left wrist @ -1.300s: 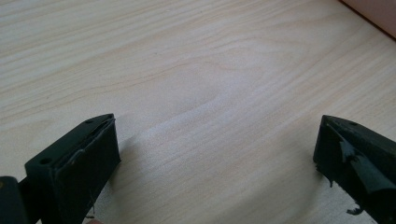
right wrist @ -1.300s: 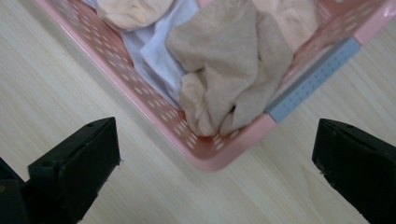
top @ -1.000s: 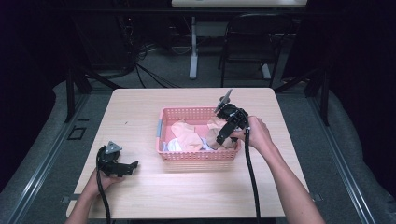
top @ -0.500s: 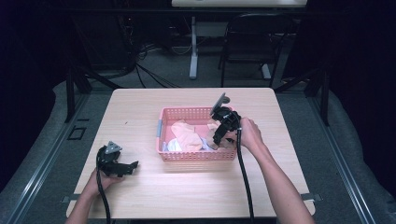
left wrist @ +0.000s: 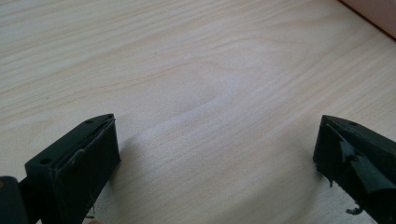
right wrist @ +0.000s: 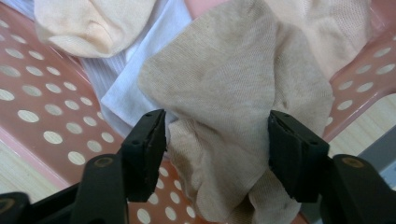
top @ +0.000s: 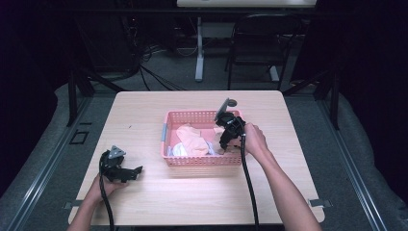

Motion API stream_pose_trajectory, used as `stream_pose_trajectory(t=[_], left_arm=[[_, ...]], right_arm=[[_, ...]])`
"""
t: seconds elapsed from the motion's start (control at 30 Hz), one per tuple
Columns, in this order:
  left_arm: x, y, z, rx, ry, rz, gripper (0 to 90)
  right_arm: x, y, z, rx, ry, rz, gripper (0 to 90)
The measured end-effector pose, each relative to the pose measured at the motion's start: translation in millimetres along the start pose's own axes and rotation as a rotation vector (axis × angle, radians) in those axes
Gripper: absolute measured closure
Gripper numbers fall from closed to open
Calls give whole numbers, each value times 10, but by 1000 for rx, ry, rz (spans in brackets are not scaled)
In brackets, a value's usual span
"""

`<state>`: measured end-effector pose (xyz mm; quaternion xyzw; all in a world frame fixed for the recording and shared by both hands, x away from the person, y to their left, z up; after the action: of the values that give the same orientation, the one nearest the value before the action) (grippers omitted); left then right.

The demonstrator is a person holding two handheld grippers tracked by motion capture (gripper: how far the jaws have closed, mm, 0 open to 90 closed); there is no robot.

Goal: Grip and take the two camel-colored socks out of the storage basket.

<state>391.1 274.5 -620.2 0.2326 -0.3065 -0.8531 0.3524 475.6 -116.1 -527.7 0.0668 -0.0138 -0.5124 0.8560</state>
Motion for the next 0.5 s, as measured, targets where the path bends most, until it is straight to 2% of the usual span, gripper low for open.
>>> stream_pose_trajectory(t=[0.13,0.17,0.23,0.3,0.33,0.5], left_arm=[[0,0,0,0,0,0,0],[0,0,0,-1,0,0,0],[0,0,0,0,0,0,0],[0,0,0,0,0,0,0],[0,0,0,0,0,0,0],[0,0,0,0,0,0,0]], right_arm=[[-10,6,-27,-10,-12,2,488],[-18,6,-42,-14,-16,4,537],[-18,6,-48,-26,-23,15,554],[-38,-1,-72,-42,-20,21,633],[-38,-1,-72,-42,-20,21,633],[-51,-11,-55,-33,-26,27,810]])
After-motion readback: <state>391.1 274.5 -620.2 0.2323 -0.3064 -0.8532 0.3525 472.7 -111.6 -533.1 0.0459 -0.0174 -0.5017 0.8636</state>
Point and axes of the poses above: each handheld gripper's, and its own axes: z roughly backward along the jaws, y roughly out of its top, x roughly to its right, the point moved 4 cm from there along -z, roughly forward along the jaws, and after that the axes turned 15 degrees about -z, right-handed, at the moved point
